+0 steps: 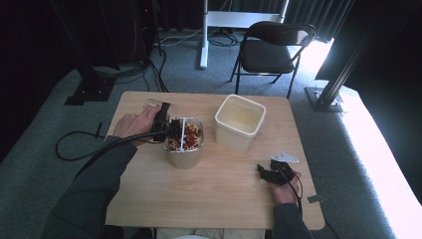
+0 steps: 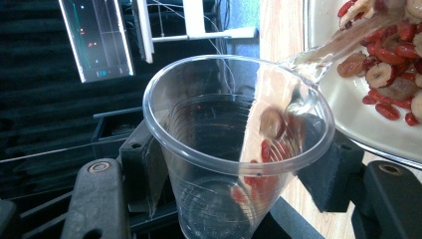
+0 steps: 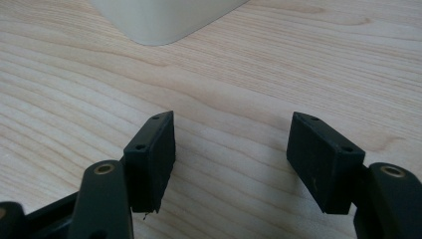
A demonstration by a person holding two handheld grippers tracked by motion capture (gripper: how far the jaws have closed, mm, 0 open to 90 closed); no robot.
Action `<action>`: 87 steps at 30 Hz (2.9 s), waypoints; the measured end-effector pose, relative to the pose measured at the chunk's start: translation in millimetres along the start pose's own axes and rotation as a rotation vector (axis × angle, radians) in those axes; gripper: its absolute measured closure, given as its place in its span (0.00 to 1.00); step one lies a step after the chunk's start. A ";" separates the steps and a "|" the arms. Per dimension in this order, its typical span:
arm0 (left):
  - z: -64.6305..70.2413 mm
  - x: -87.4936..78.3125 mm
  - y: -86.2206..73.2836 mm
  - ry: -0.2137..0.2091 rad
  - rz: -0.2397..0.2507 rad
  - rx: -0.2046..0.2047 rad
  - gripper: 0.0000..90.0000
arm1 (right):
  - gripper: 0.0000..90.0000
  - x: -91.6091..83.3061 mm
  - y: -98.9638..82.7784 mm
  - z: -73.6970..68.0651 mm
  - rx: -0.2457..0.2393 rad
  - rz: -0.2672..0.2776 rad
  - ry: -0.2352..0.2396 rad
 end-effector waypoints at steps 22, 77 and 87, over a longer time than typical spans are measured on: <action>3.3 -2.6 9.6 0.049 -0.005 0.099 0.40 | 0.39 0.0 0.0 0.0 0.000 0.000 0.000; 4.2 -2.5 4.9 0.080 -0.019 0.106 0.41 | 0.39 0.2 0.1 -0.2 -0.002 0.000 0.000; 4.2 -4.9 7.0 0.072 0.001 0.091 0.41 | 0.39 0.2 0.2 -0.2 -0.001 0.000 0.001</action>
Point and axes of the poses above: each handheld gripper's, and its own axes: x roughly forward along the jaws, y roughly out of its top, z roughly to its right, the point moved 9 cm from there along x, roughly forward along the jaws, and after that the axes turned 4 degrees about -x, right-handed, at the moved point
